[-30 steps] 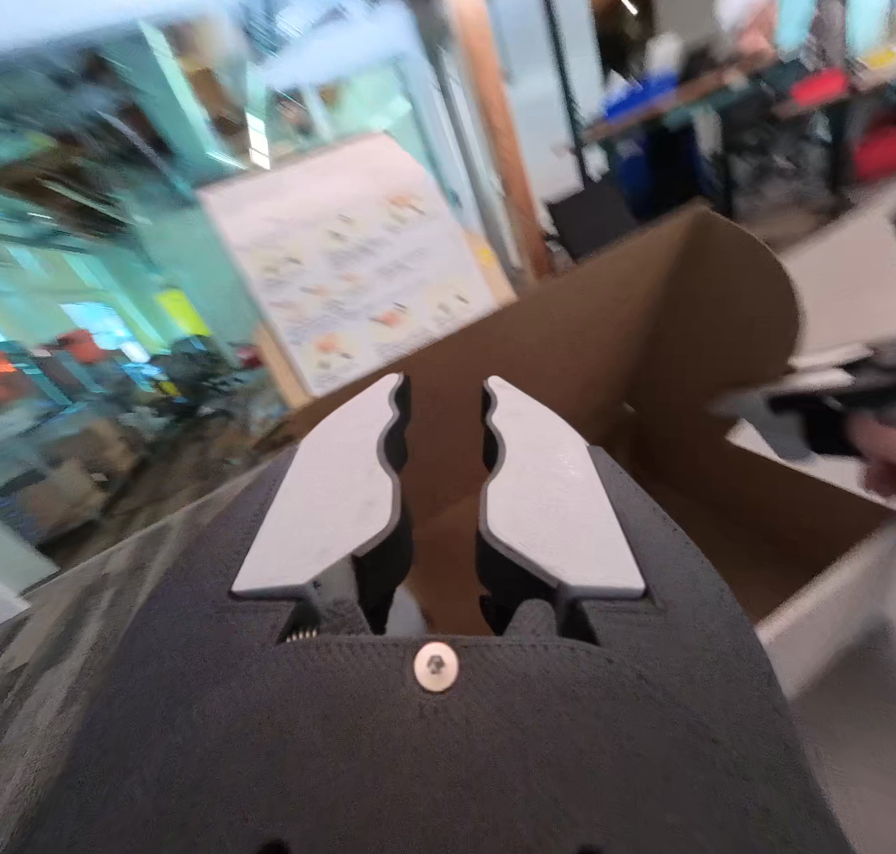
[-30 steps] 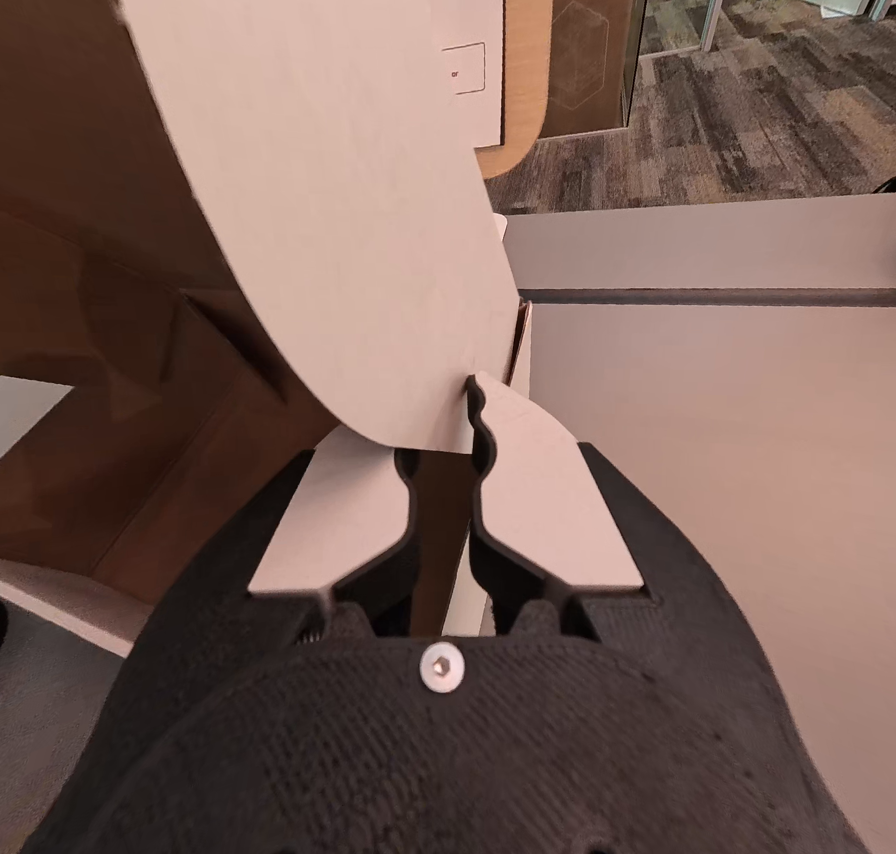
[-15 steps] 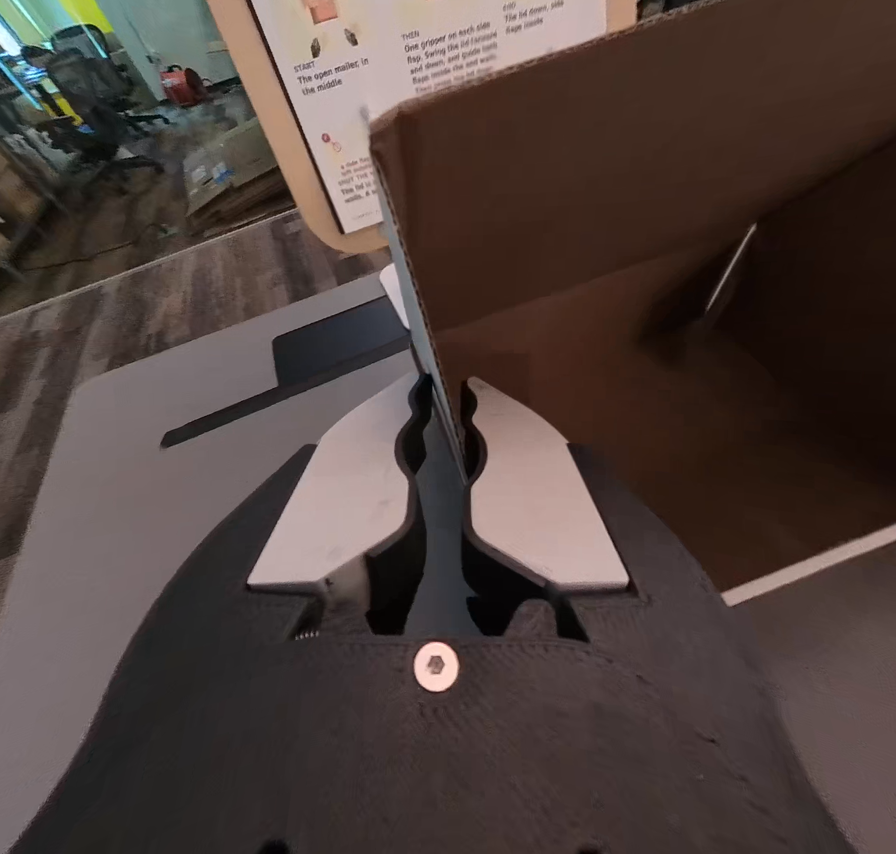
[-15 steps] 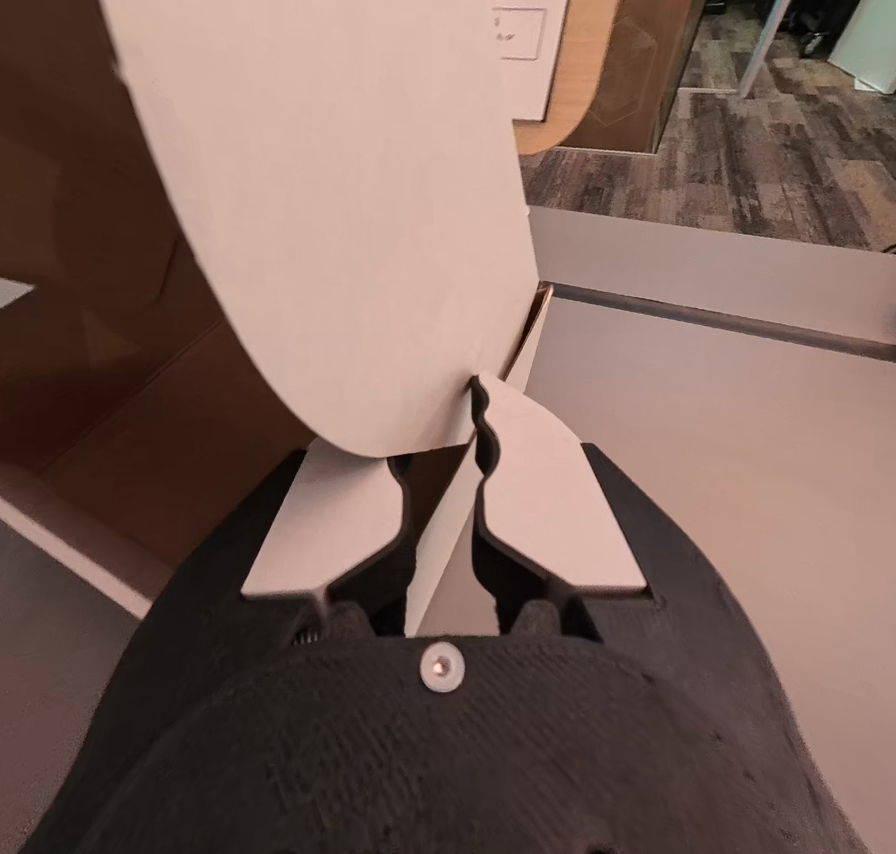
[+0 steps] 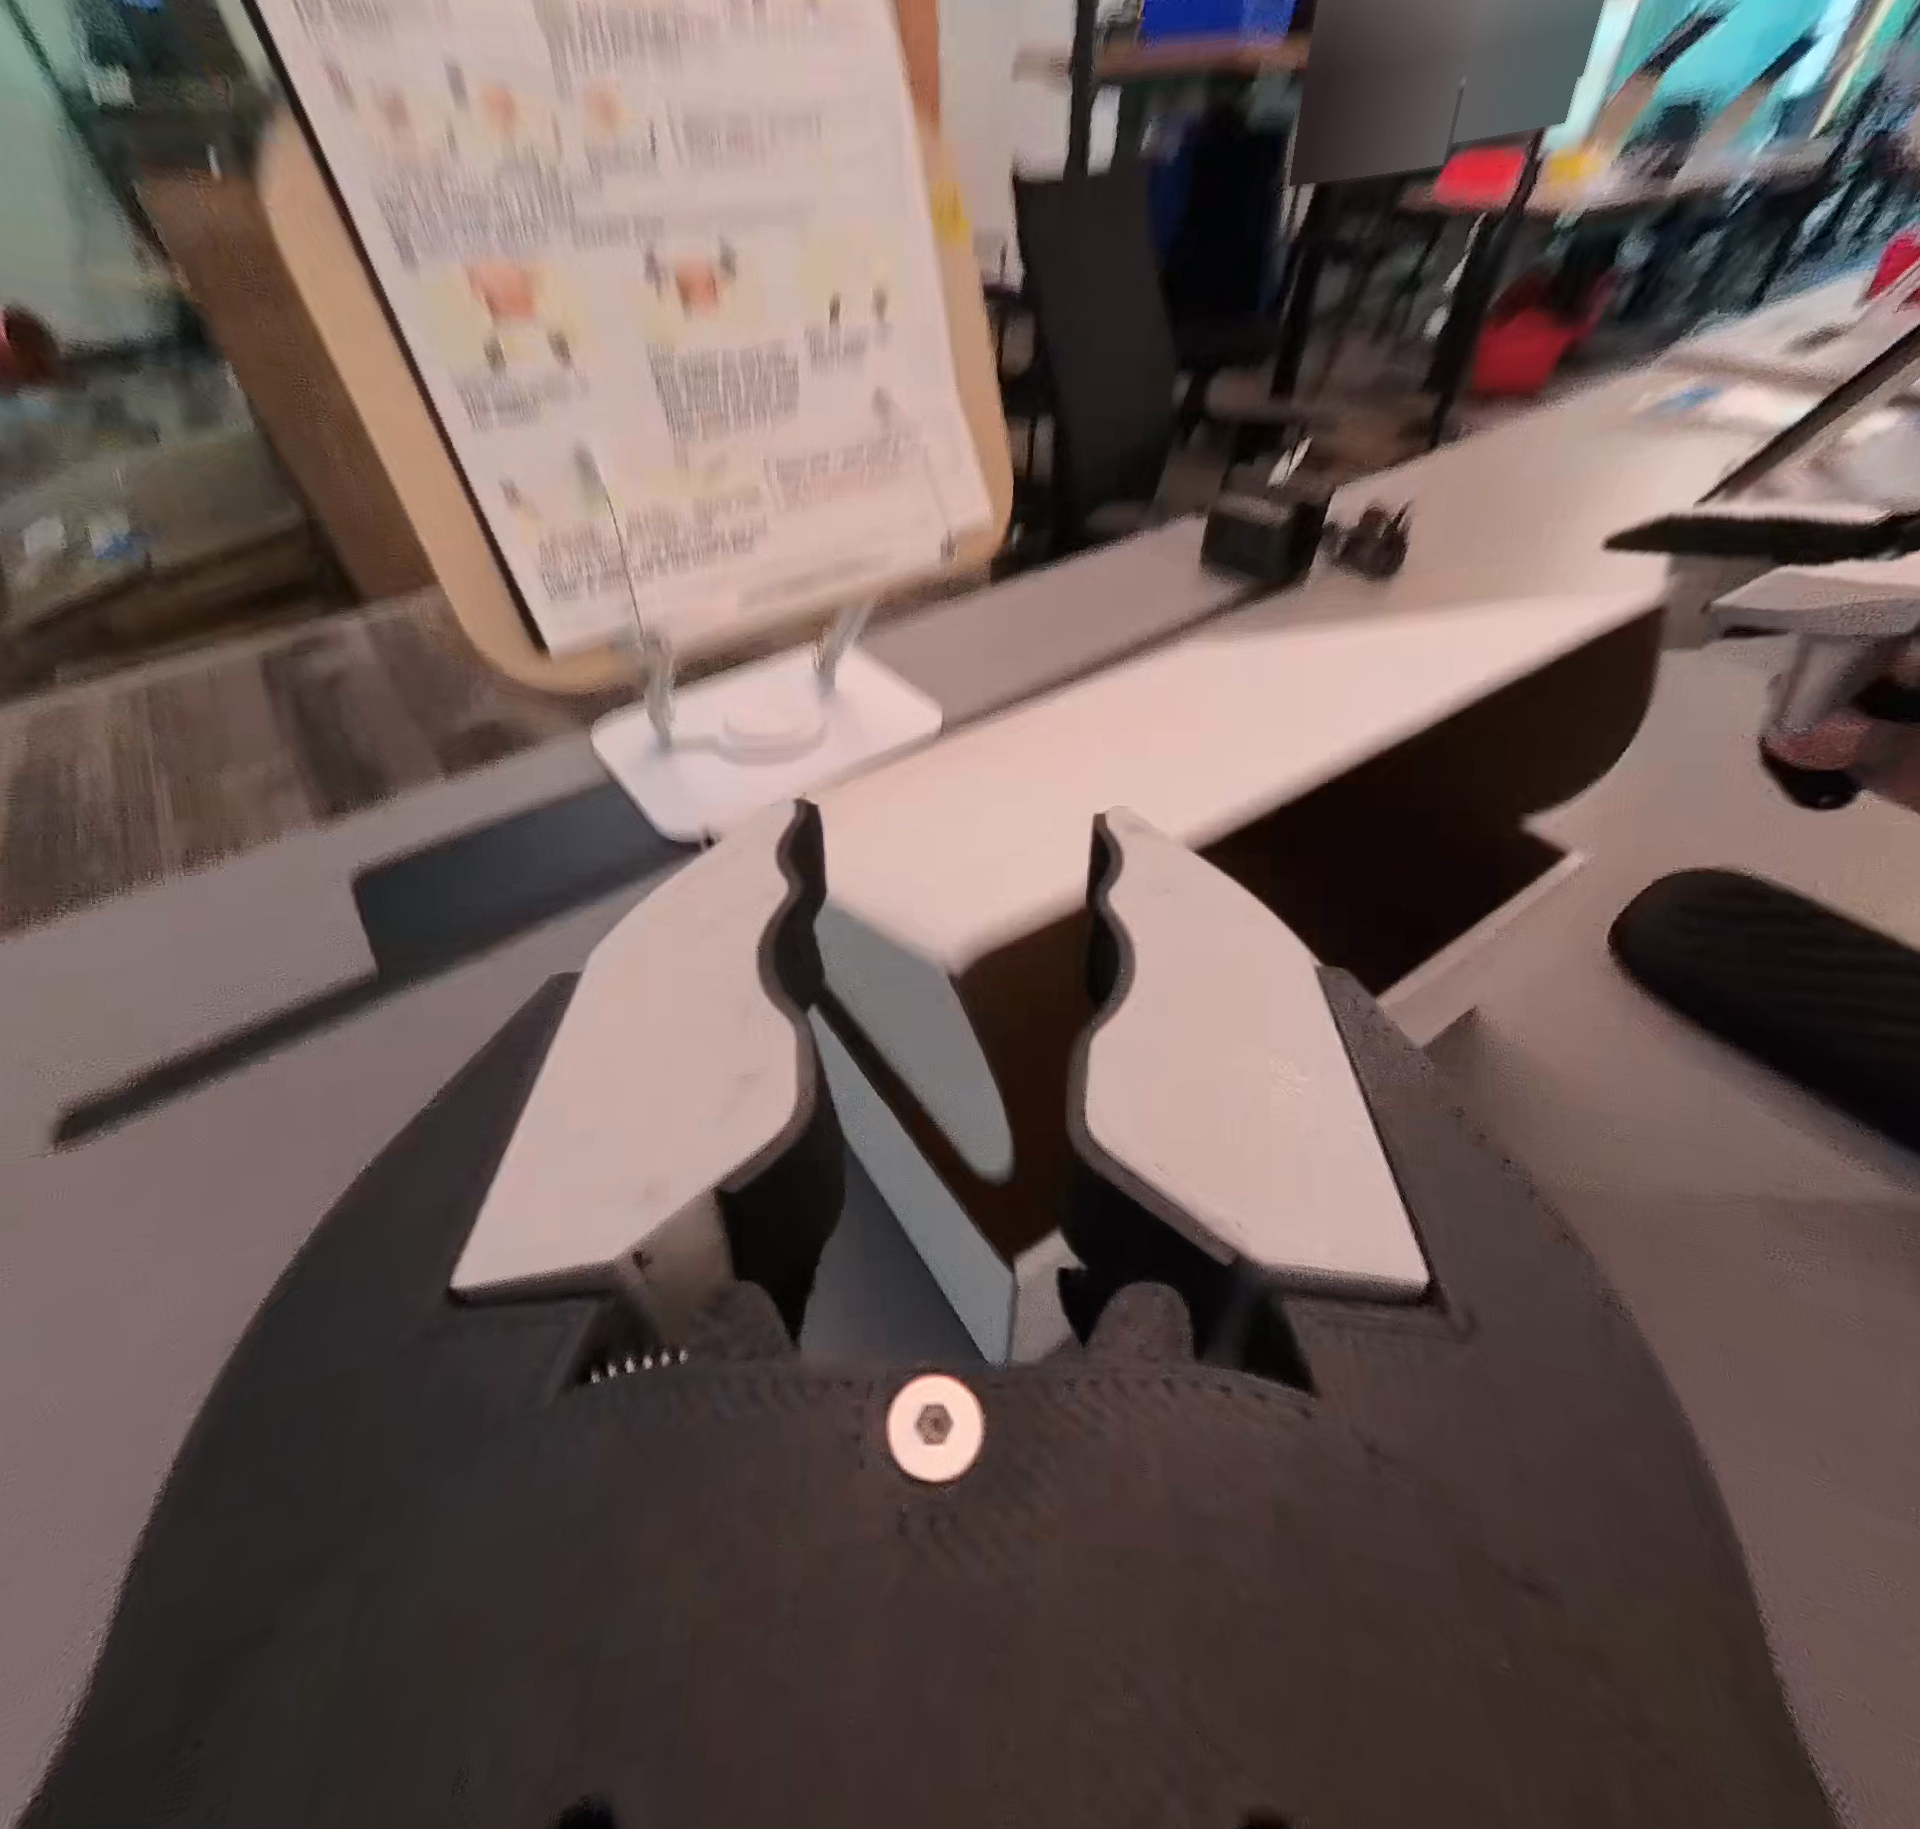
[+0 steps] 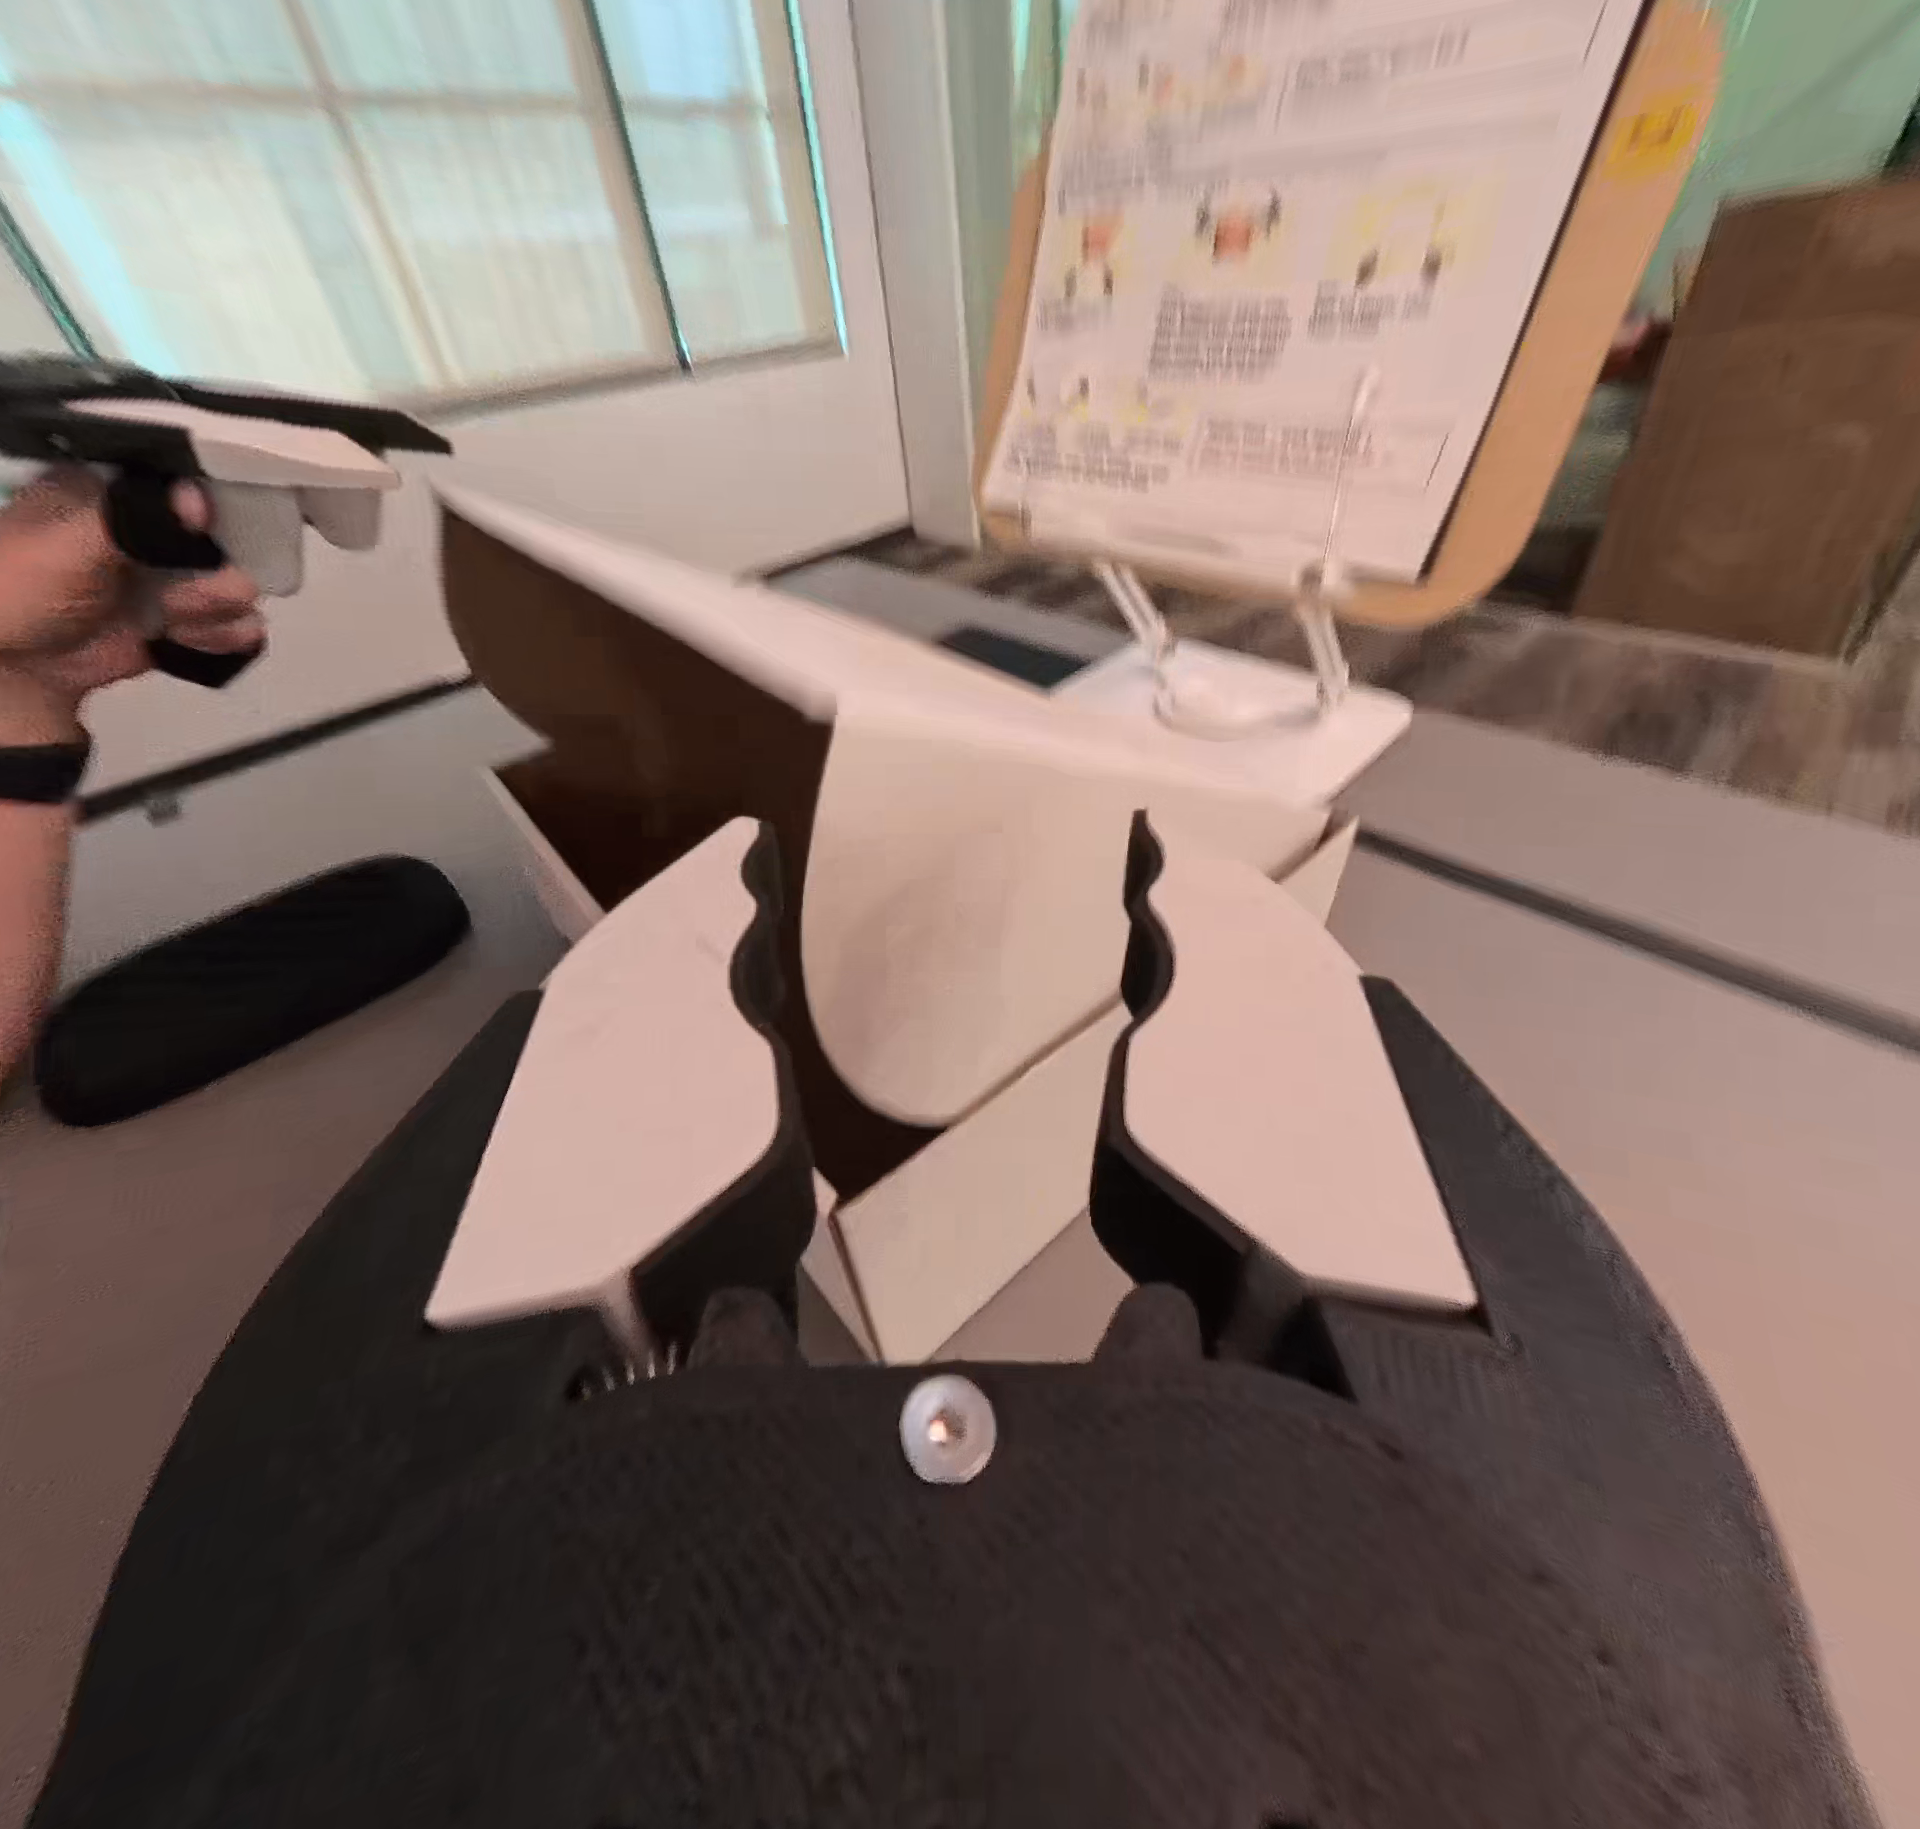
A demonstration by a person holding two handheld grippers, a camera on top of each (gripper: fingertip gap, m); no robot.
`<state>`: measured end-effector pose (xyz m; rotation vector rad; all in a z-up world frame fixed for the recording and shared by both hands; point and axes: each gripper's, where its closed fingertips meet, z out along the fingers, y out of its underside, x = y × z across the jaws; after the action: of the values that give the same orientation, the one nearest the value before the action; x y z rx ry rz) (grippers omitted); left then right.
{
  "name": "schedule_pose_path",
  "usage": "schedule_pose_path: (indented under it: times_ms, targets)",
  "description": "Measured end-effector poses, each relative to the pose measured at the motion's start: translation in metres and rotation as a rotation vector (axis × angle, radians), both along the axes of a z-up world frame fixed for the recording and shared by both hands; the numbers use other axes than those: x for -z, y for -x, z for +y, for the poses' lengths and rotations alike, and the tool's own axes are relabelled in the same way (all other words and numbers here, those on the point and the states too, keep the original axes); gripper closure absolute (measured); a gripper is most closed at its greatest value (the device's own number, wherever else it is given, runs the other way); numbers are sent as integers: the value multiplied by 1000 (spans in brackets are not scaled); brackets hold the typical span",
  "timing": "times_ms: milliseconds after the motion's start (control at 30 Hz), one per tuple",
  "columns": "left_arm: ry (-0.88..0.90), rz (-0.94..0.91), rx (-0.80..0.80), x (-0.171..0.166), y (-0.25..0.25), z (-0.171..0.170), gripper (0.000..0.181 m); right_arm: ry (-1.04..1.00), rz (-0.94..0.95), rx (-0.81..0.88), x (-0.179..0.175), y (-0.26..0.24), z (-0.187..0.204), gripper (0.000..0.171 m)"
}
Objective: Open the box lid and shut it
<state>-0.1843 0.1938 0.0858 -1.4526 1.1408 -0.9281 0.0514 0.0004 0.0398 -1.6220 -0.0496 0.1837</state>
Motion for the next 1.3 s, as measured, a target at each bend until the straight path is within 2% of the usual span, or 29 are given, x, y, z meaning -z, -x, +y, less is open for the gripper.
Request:
schedule_pose_path:
  times_ms: [33, 100, 200, 300, 400, 500, 567, 700, 800, 900, 967, 1067, 1133, 1200, 1267, 1300]
  targets:
    - [-27, -52, 17, -20, 7, 3, 134, -58, 10, -14, -16, -6, -7, 108]
    - [-68, -121, 75, -52, 15, 11, 143, -148, 60, -45, -44, -21, -14, 111]
    - [61, -110, 230, -65, 10, 22, 142, -130, 106, -190, -56, -26, -7, 111]
    - [181, -36, 183, -47, -4, 58, 132, 0, 155, -134, -37, -54, 19, 111]
    - [254, 87, 151, -1, -21, 77, 123, 98, 249, -144, -15, -66, 45, 110]
    - [297, 283, 283, 47, -28, 62, 113, 209, 282, -317, 4, -49, 53, 105]
    - [293, 360, 271, 65, -25, 67, 106, 197, 228, -362, 5, -45, 54, 98]
    - [301, 315, 372, 63, -11, 48, 102, 112, 285, -377, 0, -37, 41, 80]
    - [304, 269, 422, 61, 6, 24, 93, 91, 259, -323, 16, -20, 26, 62]
    - [262, 272, 374, 79, 17, 3, 88, 127, 145, -246, 44, 5, 10, 58]
    - [251, 264, 338, 92, 15, -10, 88, 90, 114, -203, 49, 21, 3, 58]
    - [223, 234, 229, 109, 3, -12, 90, 89, 48, -54, 60, 24, 4, 60]
    - [238, 207, 173, 116, -5, -9, 101, 110, 24, 6, 69, 25, 9, 64]
    - [283, 174, 185, 118, -11, -13, 114, 158, 63, 21, 80, 27, 16, 71]
    - [315, 162, 196, 120, -15, -15, 127, 175, 103, 34, 85, 29, 21, 87]
    - [313, 179, 193, 123, -15, -14, 141, 183, 110, 33, 87, 30, 23, 97]
